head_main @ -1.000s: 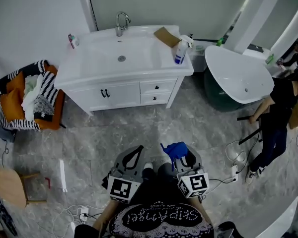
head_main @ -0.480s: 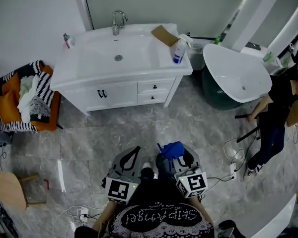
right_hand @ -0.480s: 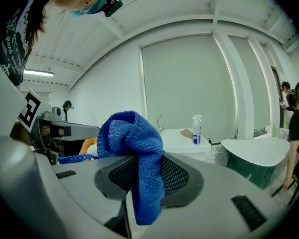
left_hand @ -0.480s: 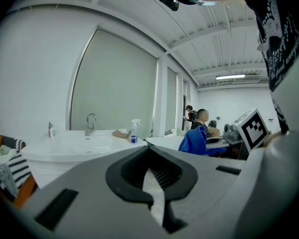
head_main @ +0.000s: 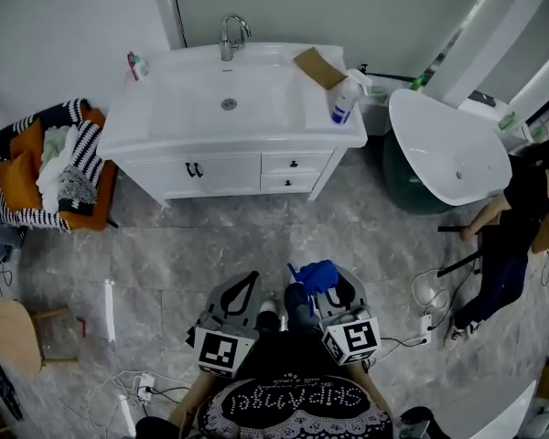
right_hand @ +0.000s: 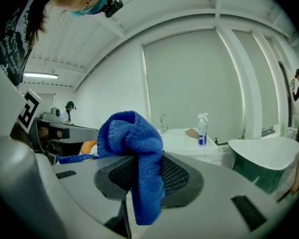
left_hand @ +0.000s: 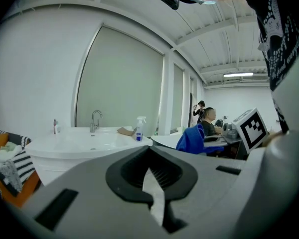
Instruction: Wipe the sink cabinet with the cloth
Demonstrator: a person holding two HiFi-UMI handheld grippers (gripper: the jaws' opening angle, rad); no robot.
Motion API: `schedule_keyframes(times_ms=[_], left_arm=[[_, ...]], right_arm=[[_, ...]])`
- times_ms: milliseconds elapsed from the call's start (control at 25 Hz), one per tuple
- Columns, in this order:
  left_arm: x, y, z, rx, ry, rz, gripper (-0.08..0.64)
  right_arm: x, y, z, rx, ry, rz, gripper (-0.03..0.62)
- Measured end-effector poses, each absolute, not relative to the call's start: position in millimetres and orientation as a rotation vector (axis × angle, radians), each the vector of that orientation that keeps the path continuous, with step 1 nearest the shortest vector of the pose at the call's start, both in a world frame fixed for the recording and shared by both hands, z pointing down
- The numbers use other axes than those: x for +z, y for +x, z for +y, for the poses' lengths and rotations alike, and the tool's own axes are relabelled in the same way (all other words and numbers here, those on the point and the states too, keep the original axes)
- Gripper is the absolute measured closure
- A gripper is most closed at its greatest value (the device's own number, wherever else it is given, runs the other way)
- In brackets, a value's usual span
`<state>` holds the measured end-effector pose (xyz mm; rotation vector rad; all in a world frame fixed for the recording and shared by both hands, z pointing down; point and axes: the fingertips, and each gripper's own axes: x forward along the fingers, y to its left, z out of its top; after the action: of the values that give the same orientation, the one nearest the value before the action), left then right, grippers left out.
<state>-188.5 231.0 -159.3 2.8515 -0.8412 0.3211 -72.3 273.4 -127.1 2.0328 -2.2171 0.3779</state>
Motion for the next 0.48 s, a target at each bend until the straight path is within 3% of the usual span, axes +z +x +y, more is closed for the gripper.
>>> schedule_keyframes(times_ms=[480], left_arm=[[-160, -112, 190, 0.286, 2.838, -0.875, 0.558]], right_arm=[[-125, -3, 230, 0.346, 1.964, -2.247, 0.477]])
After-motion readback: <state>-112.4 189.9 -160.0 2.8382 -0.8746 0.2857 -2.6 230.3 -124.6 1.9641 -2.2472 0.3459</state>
